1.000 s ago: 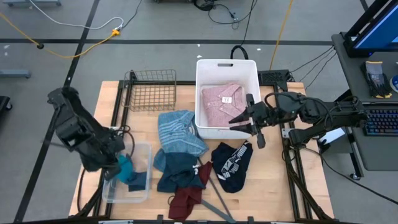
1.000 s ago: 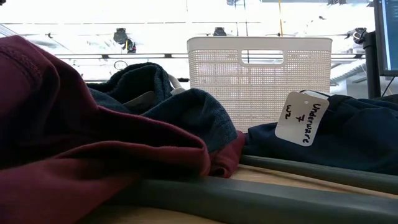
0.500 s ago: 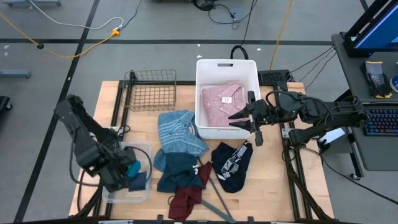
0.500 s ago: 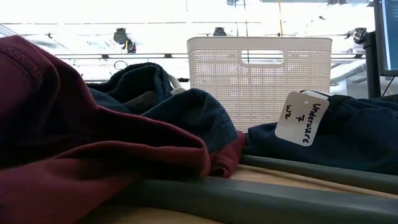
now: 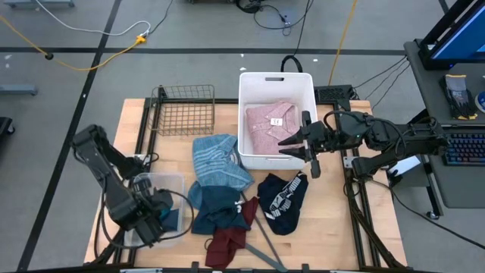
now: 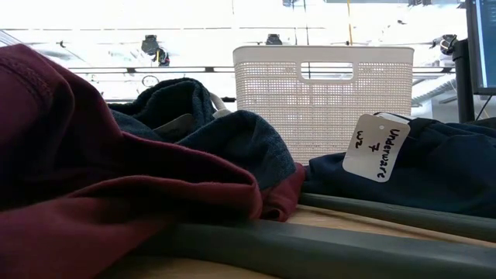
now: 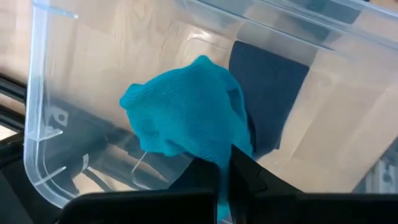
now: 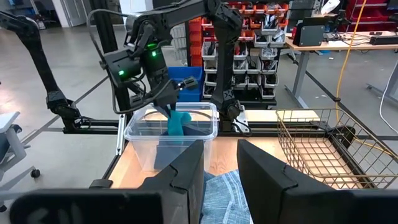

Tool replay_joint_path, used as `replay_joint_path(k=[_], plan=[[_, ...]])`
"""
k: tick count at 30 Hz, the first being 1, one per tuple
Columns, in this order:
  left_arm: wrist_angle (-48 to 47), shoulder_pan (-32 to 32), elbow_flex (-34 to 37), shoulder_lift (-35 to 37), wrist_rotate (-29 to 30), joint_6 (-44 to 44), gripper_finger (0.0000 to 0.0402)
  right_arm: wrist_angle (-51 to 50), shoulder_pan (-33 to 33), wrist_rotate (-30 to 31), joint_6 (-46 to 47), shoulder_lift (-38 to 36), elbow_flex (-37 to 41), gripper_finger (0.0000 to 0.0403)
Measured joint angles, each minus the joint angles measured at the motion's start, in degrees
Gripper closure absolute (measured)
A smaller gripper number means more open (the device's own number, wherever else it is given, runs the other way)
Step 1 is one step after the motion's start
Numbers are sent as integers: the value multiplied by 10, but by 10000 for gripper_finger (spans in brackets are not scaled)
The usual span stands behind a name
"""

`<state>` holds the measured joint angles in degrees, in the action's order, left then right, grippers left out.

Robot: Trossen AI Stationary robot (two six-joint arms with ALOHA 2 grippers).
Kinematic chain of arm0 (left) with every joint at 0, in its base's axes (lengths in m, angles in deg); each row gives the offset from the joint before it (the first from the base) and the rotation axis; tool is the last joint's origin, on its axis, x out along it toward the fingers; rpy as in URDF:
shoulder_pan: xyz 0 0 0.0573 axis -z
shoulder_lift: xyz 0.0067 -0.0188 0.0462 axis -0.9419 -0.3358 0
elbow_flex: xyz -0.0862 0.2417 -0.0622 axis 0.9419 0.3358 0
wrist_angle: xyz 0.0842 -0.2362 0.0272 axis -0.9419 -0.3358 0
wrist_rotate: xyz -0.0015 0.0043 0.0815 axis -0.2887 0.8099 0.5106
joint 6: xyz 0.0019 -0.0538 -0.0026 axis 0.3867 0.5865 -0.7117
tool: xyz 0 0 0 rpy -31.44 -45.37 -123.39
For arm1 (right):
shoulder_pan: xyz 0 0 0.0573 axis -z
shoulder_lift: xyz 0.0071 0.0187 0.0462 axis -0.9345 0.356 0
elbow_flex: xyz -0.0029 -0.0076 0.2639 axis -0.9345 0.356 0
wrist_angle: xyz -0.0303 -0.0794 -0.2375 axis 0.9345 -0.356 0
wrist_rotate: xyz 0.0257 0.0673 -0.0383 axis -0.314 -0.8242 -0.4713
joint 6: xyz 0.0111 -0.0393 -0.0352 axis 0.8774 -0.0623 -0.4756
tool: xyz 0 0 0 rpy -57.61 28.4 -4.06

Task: Pick & Place Cloths
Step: Put the blue sock into the transparent bin, then put the gray sock into the transparent bin

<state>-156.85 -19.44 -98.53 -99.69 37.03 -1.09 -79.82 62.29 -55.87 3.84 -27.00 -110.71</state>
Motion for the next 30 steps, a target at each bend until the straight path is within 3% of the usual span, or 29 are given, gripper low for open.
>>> replay_joint_path(k=[7,12,25,30], plan=[[47,13,48,-11,-12,26,397,0,0,-2,0,0,0,314],[47,22,88,-11,-15,75,369,0,0,-2,4,0,0,314],[46,24,95,-11,6,72,251,0,0,-2,13,0,0,314],[41,24,95,-7,-22,54,196,0,0,-3,13,0,0,314]])
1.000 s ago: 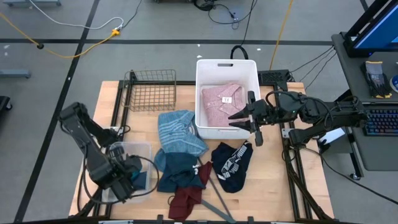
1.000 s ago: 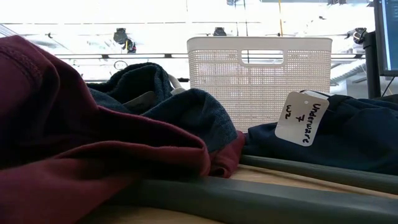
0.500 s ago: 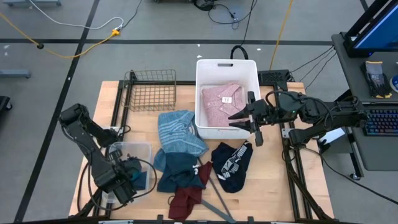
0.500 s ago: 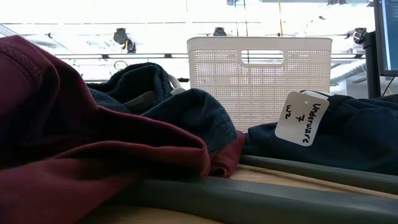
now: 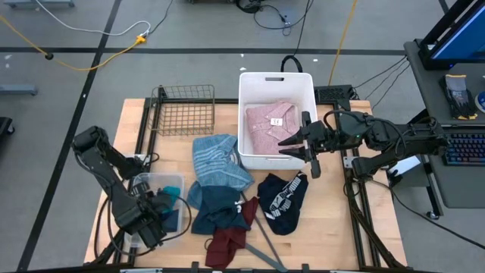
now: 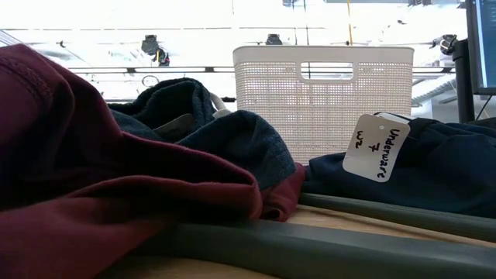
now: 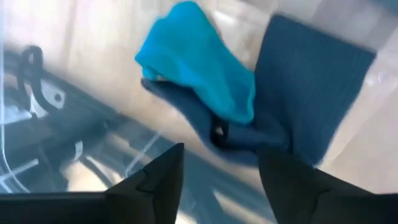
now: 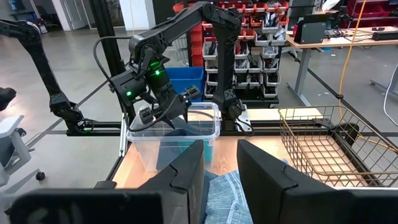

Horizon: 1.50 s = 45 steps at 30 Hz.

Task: Pick & Place Cloths
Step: Put the gray sock into the transparent bin

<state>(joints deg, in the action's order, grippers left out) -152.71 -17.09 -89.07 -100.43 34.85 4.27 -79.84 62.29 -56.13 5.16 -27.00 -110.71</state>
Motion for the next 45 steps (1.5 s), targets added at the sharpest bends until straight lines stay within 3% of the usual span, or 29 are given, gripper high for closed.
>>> replay_joint_path(k=[4,7,10,18,22,28,35,41,45], plan=[[-3,-12,0,24,-53,15,177,0,0,0,0,0,0,314],[-7,-15,-7,54,-46,39,175,0,0,0,0,0,0,314],[-22,-23,-31,81,-5,55,174,0,0,0,-3,0,0,314],[-31,-64,-116,126,183,38,174,0,0,1,-15,0,0,314],[2,-108,-146,125,217,-18,174,0,0,1,-19,0,0,314],[127,-197,-151,117,216,-156,174,0,0,2,-42,0,0,314],[238,-288,-151,76,160,-277,174,-3,0,0,-49,0,0,314],[290,-335,-151,33,86,-355,174,-25,0,-28,-50,0,0,314],[289,-349,-151,12,67,-393,174,-39,0,-44,-50,0,0,314]])
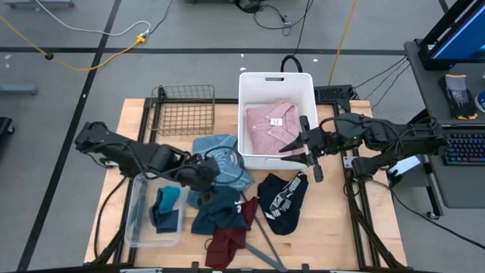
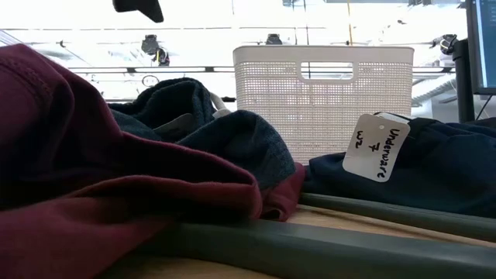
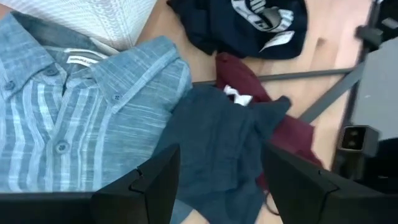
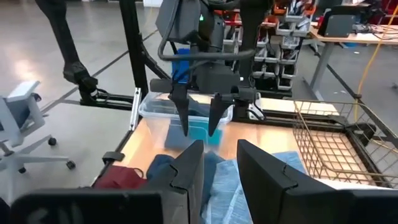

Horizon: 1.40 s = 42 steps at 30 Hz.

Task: Pick & Place Cloths
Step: Put the gray sock into the transparent bin

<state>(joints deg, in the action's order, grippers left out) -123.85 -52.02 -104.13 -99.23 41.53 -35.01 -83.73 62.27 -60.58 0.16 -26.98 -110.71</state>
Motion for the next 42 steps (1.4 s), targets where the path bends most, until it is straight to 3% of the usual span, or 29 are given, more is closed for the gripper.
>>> replay_joint_path(k=[12,31,42], plan=[[-30,-13,0,-59,-30,-98,174,-5,0,1,-52,0,0,314],[-157,-27,0,-115,-58,-24,174,-10,0,1,-84,0,0,314],[-191,-56,5,-117,-38,-51,174,-14,0,1,-43,0,0,314]])
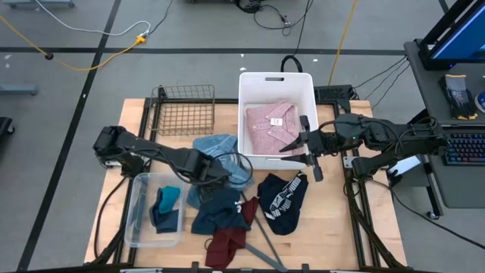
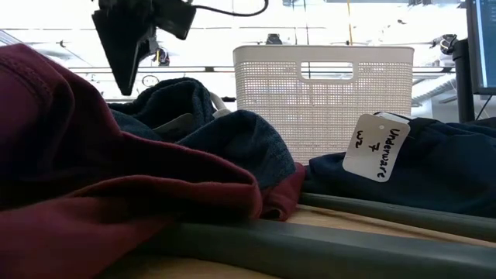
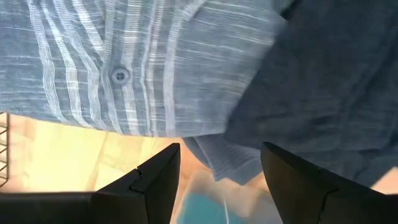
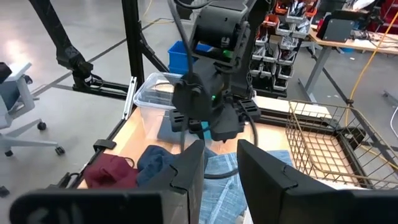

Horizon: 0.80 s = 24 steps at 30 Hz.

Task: Pick & Place Cloths
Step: Put the gray sock into the transparent bin

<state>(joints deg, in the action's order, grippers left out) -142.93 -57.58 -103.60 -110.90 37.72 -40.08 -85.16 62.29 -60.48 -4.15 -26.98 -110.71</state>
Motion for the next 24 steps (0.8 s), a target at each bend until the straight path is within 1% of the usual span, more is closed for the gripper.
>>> replay_joint_path(k=[4,9,13,18,21,24], plan=[[3,-10,23,0,-12,9,174,-3,0,0,16,0,0,314],[4,-9,43,0,-50,29,174,-3,0,0,19,0,0,314],[7,-7,54,0,-24,36,174,-3,0,0,28,0,0,314],[38,-16,67,0,-22,40,174,-9,0,-11,51,0,0,314],[40,-20,72,0,-20,41,174,-24,0,-32,47,-2,0,314],[36,-25,78,0,-21,50,174,-37,0,-34,45,-2,0,314]])
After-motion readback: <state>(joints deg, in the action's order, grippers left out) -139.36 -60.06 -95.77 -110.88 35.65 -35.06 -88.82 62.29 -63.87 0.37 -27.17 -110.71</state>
